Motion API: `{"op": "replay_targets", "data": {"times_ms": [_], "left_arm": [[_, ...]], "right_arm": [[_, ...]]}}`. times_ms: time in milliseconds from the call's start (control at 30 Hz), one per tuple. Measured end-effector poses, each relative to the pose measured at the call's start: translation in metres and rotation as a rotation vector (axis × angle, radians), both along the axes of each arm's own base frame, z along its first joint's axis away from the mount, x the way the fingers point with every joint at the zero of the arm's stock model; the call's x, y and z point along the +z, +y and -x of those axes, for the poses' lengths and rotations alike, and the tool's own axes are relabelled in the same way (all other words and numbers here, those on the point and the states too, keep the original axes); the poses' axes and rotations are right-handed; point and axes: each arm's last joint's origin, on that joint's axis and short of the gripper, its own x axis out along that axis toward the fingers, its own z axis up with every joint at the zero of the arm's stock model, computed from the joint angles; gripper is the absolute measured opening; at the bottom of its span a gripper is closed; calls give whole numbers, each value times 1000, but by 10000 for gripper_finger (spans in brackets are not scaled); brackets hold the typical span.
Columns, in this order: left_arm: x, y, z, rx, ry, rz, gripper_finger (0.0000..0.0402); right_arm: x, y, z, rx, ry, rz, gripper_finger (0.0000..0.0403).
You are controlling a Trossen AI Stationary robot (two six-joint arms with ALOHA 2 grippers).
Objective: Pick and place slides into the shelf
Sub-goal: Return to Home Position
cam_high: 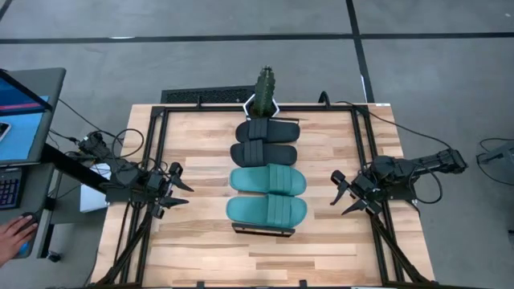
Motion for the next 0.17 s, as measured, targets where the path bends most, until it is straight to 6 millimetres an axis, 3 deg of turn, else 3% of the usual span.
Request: {"op": "replay_targets", "data": {"times_ms": [167], "left_arm": [[0, 0, 0, 0, 0, 0, 171]], "right_arm": [[0, 0, 0, 0, 0, 0, 178]]}}
